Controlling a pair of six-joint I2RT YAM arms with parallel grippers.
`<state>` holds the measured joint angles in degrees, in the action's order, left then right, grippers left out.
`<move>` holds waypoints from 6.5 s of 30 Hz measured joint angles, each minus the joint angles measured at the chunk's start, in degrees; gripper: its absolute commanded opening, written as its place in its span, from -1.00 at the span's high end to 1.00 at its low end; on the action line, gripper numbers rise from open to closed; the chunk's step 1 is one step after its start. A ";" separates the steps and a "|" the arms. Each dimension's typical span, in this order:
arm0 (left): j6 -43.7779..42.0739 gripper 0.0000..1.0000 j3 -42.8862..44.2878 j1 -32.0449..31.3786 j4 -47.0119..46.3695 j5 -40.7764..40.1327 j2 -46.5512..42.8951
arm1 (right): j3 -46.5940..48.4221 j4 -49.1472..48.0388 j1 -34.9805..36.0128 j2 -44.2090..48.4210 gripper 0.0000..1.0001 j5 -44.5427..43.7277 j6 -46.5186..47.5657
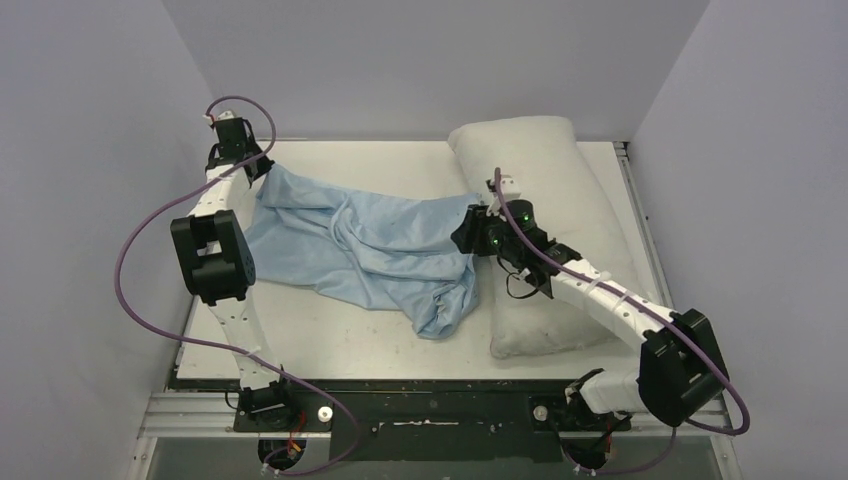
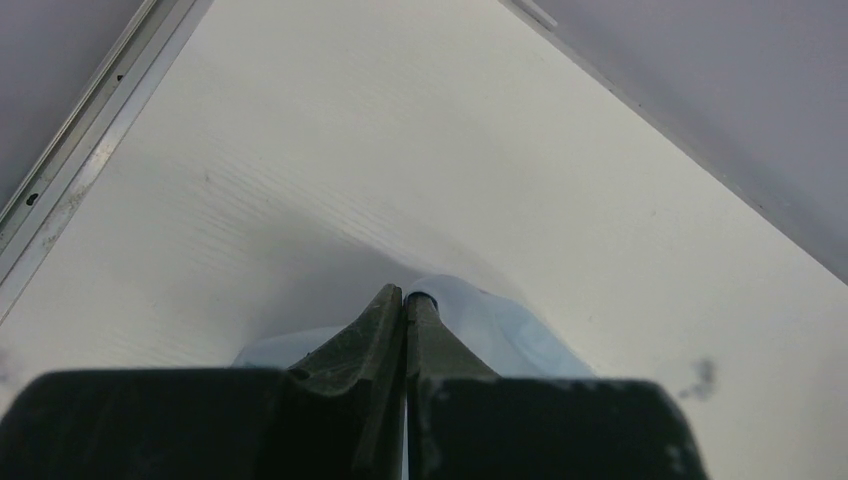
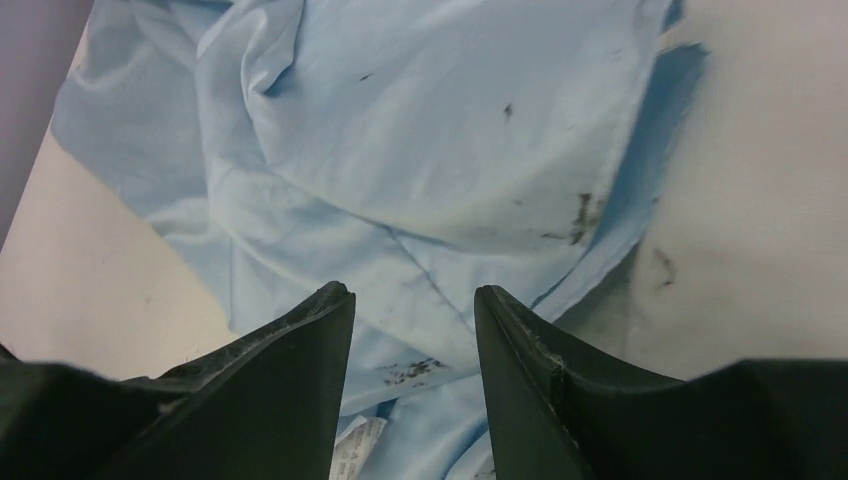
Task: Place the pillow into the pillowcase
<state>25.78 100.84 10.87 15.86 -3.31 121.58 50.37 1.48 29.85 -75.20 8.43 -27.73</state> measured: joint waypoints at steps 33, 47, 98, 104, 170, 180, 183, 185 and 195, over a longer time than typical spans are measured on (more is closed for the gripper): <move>0.83 1.00 -1.60 0.55 -2.86 2.56 0.07 | -2.21 -1.01 7.72 -18.73 -0.07 -10.45 -10.71; 1.25 1.00 -1.68 1.14 -2.75 2.75 0.07 | -0.70 0.35 6.47 -9.03 1.00 -12.09 -6.10; 7.19 0.08 2.82 13.05 13.25 19.61 2.10 | -9.79 16.46 11.96 13.75 0.64 11.74 11.76; 4.98 0.01 -0.24 8.92 14.78 15.45 -4.31 | -8.35 18.75 15.21 12.31 0.04 11.43 10.27; -12.76 -0.20 -47.28 -38.58 11.10 -1.99 -57.77 | 0.72 36.33 4.44 3.52 0.32 -24.92 -14.23; -13.09 -0.20 -47.67 -38.62 11.13 -2.80 -60.50 | -1.66 46.38 -8.74 14.40 0.19 -39.04 -17.18; -13.11 -0.20 -47.82 -38.66 11.19 -3.21 -61.09 | -1.62 46.64 -10.75 16.50 0.04 -39.63 -15.67; -13.11 -0.20 -47.82 -38.69 11.17 -3.63 -61.48 | -1.11 46.60 -10.80 16.68 -0.06 -37.62 -13.57; -13.09 -0.24 -47.87 -38.69 11.15 -5.33 -61.79 | 3.34 37.75 -10.73 16.20 -0.75 -21.44 1.66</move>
<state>12.69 52.97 -27.81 27.00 -8.64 59.79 53.71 39.22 19.11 -59.00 -13.02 -26.06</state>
